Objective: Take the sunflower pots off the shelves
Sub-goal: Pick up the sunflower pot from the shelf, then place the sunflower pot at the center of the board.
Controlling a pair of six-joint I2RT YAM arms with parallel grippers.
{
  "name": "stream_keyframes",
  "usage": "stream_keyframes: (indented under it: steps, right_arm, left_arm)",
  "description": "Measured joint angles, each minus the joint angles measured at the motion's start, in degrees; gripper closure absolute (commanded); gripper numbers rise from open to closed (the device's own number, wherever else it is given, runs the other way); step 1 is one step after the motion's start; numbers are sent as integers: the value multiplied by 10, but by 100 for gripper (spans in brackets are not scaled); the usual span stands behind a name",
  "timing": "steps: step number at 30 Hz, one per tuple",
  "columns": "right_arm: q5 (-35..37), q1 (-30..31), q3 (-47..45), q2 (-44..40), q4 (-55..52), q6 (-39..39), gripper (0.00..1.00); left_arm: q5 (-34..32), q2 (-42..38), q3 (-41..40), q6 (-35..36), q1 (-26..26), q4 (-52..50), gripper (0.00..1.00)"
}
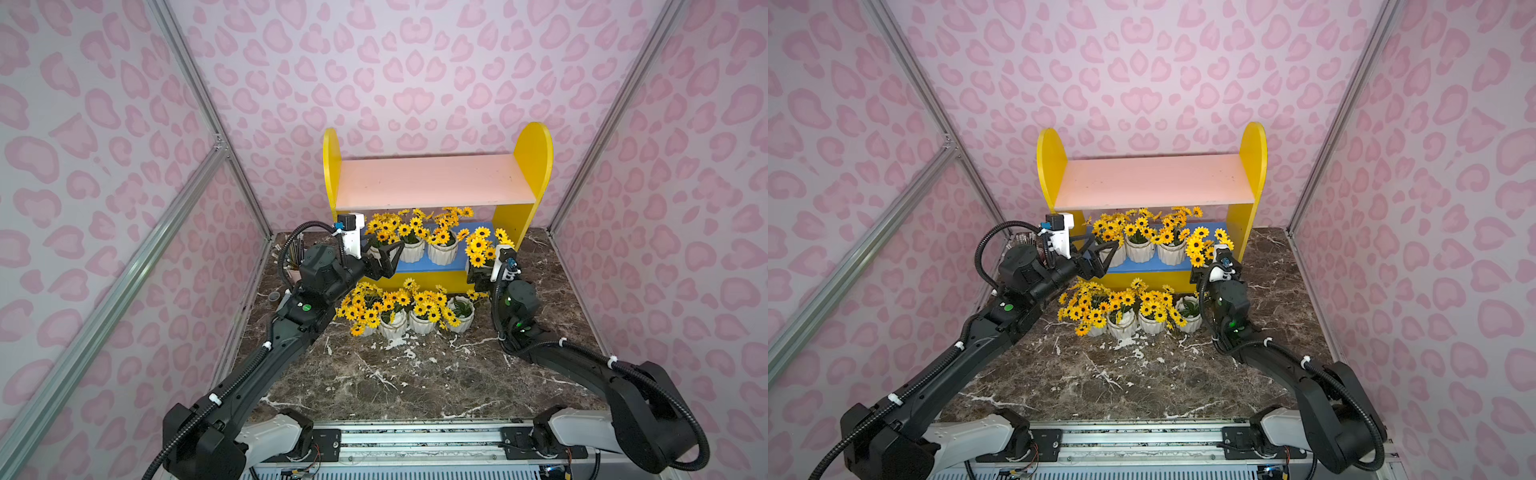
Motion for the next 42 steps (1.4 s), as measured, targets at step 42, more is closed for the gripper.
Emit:
stream_keyframes:
  steps: [42]
  right_arm:
    - [-72, 422, -52, 120, 56, -33, 100]
  left_arm:
    - [-71, -30, 20, 9, 26, -45, 1]
